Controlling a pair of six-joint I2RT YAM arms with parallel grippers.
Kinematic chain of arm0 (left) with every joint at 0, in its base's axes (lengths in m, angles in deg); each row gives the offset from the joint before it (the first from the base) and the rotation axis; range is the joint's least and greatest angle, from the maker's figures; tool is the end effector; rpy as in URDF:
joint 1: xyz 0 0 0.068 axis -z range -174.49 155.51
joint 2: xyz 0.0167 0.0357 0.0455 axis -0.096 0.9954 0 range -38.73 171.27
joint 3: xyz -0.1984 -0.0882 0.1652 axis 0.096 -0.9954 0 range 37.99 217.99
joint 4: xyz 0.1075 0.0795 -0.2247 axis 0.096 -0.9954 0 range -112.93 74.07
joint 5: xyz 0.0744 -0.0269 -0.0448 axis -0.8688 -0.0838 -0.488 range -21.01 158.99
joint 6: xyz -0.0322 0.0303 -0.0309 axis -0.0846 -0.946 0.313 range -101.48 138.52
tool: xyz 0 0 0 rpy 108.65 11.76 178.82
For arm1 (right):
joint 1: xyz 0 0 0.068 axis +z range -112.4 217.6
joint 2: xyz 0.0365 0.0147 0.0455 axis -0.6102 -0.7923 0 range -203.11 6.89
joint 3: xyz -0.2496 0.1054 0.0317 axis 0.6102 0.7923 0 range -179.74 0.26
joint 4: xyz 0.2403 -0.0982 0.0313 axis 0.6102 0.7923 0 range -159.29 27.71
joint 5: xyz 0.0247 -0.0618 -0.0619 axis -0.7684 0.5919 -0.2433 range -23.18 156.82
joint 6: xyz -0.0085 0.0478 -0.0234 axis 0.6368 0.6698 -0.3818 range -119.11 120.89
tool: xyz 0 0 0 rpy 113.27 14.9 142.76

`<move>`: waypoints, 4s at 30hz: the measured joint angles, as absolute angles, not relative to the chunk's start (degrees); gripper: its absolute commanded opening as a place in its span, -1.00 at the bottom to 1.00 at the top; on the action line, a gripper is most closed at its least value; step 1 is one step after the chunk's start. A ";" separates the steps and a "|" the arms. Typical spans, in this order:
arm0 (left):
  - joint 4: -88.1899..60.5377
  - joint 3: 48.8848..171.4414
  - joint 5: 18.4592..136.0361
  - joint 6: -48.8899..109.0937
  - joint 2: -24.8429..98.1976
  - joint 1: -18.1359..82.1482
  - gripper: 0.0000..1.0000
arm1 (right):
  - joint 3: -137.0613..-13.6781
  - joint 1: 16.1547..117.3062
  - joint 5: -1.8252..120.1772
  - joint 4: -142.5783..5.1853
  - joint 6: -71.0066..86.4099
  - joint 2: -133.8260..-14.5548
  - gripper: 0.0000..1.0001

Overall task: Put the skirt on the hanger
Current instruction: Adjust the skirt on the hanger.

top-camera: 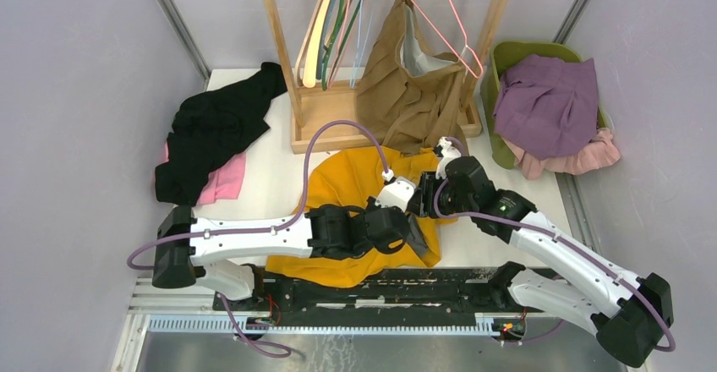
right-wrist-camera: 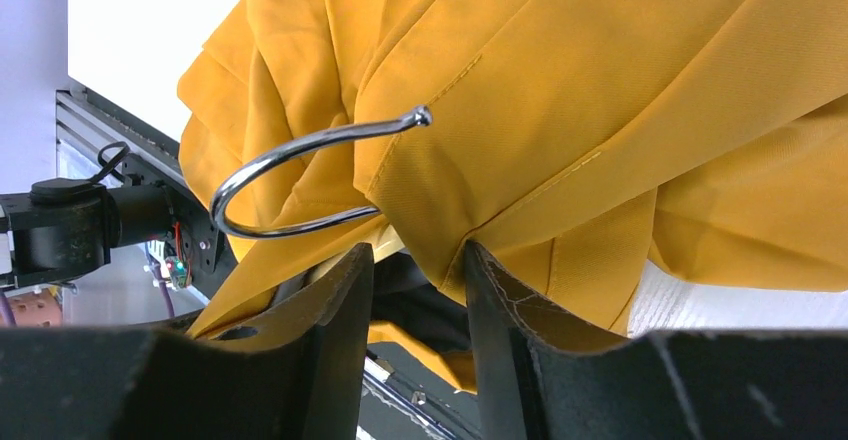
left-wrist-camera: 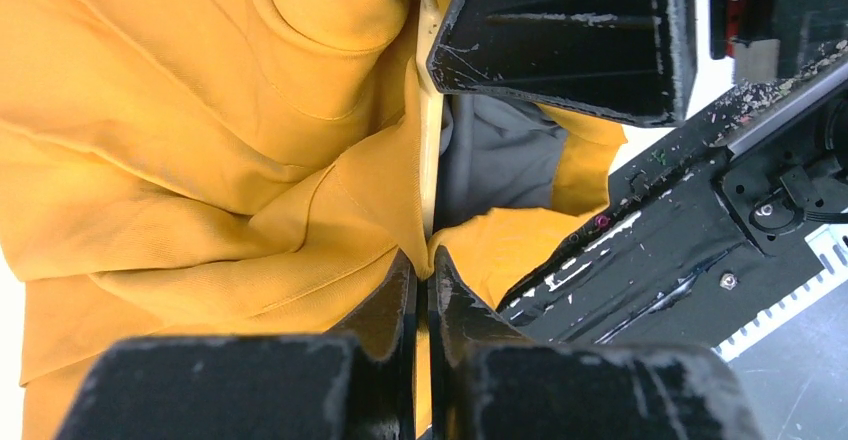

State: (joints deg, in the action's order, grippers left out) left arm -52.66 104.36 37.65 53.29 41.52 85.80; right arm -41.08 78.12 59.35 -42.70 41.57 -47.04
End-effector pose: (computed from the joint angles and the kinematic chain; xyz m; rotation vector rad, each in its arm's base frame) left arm 0.0679 -0.2865 0.2925 0.6787 2.2153 -0.3492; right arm 0.1500 0.1344 0.2630 -0.0712 2.4085 0.8640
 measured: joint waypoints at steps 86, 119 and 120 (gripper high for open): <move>-48.20 117.89 49.61 49.46 44.29 83.11 -0.49 | -47.66 88.76 79.81 -46.59 51.58 -45.88 -0.98; -58.89 143.16 42.44 42.77 35.31 74.89 -0.18 | -77.23 88.72 68.55 -24.45 44.68 -42.41 -0.98; -58.63 141.30 42.97 42.77 35.55 74.83 -0.18 | -75.66 88.72 68.03 -25.35 44.83 -42.04 -0.98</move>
State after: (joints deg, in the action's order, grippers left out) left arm -58.63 141.30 42.97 42.77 35.55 74.83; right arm -75.66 88.72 68.03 -25.35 44.83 -42.04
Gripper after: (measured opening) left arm 0.409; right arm 0.048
